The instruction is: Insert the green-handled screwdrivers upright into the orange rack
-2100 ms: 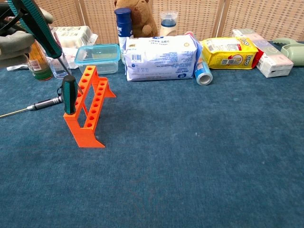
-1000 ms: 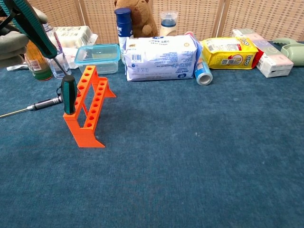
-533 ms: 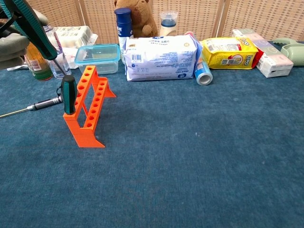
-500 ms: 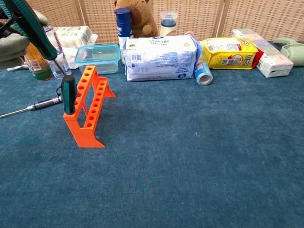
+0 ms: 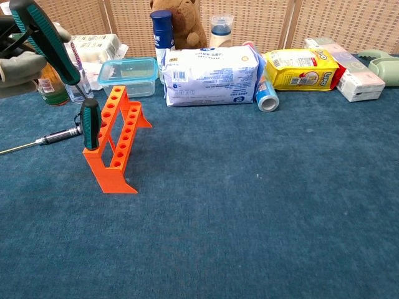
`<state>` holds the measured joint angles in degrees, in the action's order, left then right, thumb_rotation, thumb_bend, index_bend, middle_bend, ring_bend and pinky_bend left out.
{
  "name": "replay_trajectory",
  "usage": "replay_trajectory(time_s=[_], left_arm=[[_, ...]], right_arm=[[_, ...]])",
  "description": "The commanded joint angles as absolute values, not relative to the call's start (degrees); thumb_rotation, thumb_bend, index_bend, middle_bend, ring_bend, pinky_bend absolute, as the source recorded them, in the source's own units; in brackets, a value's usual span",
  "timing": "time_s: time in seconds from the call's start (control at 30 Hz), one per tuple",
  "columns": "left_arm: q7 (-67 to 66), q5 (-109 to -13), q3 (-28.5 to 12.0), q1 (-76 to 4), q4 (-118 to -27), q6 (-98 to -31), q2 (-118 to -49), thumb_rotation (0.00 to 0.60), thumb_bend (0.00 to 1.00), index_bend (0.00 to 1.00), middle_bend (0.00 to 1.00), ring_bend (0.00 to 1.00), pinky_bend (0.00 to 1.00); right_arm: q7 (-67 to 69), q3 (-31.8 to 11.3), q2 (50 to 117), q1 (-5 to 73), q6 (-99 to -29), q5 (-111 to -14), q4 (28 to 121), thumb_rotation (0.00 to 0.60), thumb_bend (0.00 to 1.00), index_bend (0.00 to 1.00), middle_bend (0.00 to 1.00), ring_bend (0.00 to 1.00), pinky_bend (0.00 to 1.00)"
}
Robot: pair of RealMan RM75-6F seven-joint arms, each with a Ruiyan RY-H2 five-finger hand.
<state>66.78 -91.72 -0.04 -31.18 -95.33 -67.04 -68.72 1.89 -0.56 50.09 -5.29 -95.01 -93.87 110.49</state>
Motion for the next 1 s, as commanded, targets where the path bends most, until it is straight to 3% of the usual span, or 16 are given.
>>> replay_trajectory(time_s=[0.03, 0.63, 1.0], left_arm=[[65.72, -91.09, -0.23, -31.51, -95.14, -66.20, -69.21, 0.600, 0.51, 0.52, 0.90, 0.87, 0.91], [60.85, -84.77, -2.19, -33.59, -90.36, -58.83, -74.54, 0.600, 0.51, 0.52, 0.90, 0.87, 0.91], [55.65, -83.10, -3.10, -33.19, -90.53, -58.43, -75.56, 0.600, 0.51, 0.52, 0.90, 0.87, 0.91]], right_arm=[[1.89, -0.54, 50.09, -5.31, -95.02, -93.89, 110.47, 0.600, 0.00, 0.13, 0.16, 0.03, 0.00], [1.79, -0.56, 50.08, -5.22, -94.81, -93.76, 110.43, 0.600, 0.00, 0.13, 0.17, 0.03, 0.00], [2.19, -0.54, 49.96, -5.34, -95.09, -93.89, 110.36, 0.600, 0.00, 0.13, 0.17, 0.03, 0.00]])
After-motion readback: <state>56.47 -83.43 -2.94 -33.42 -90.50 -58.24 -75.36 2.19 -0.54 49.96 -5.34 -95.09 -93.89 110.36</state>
